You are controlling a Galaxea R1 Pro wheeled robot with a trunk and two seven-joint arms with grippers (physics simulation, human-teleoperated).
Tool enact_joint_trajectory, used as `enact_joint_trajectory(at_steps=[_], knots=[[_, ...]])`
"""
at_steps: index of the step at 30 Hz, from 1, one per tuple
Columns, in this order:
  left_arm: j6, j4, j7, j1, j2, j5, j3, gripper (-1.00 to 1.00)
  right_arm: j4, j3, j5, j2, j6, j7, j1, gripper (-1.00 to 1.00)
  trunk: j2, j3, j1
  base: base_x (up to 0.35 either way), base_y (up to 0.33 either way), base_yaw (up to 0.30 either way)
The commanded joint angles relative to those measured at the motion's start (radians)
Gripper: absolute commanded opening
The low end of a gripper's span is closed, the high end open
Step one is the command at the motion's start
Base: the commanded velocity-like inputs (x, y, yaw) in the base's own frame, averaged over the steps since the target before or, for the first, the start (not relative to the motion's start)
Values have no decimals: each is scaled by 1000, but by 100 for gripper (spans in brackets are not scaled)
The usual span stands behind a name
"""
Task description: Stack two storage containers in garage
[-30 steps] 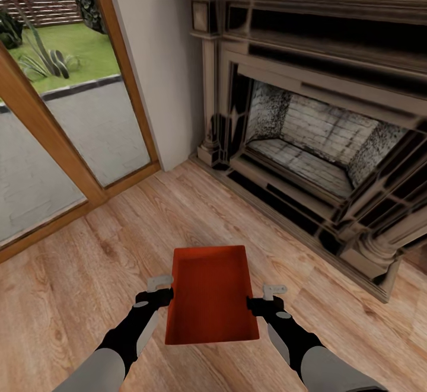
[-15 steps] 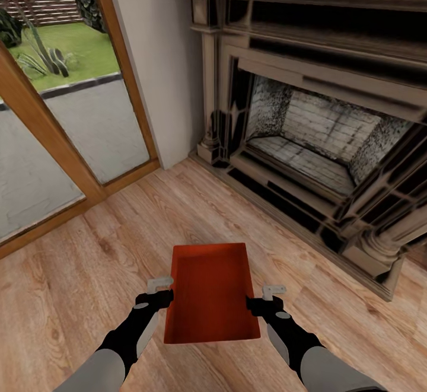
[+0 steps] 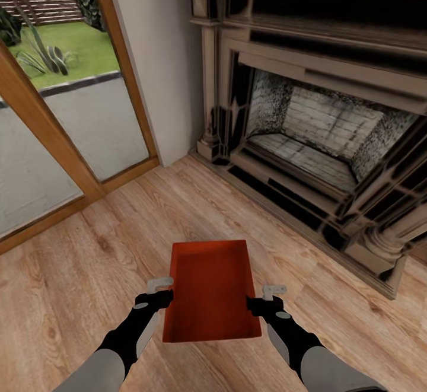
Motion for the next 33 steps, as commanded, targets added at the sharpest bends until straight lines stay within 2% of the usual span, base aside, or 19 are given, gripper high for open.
enact_joint_trajectory(at_steps=[1, 13, 17, 24, 33], knots=[[6, -2, 4, 0, 0, 7, -1, 100, 1, 8, -5, 0, -3, -7, -1, 100, -8, -4, 4, 0, 0, 0], [8, -2, 4, 0, 0, 8, -1, 100, 1, 10, -6, 0, -3, -1, -1, 100, -92, -41, 50, 0, 0, 0], [8, -1, 4, 0, 0, 7, -1, 100, 1, 9, -13, 0, -4, 25, 0, 100, -120, -54, 65, 0, 0, 0], [1, 64, 2, 0, 0, 3, -1, 100, 1, 7, -20, 6, -4, 35, 0, 100, -169, -76, 92, 0, 0, 0], [1, 72, 2, 0, 0, 8, -1, 100, 1, 0, -20, 5, -5, 24, 0, 100, -232, -104, 126, 0, 0, 0]])
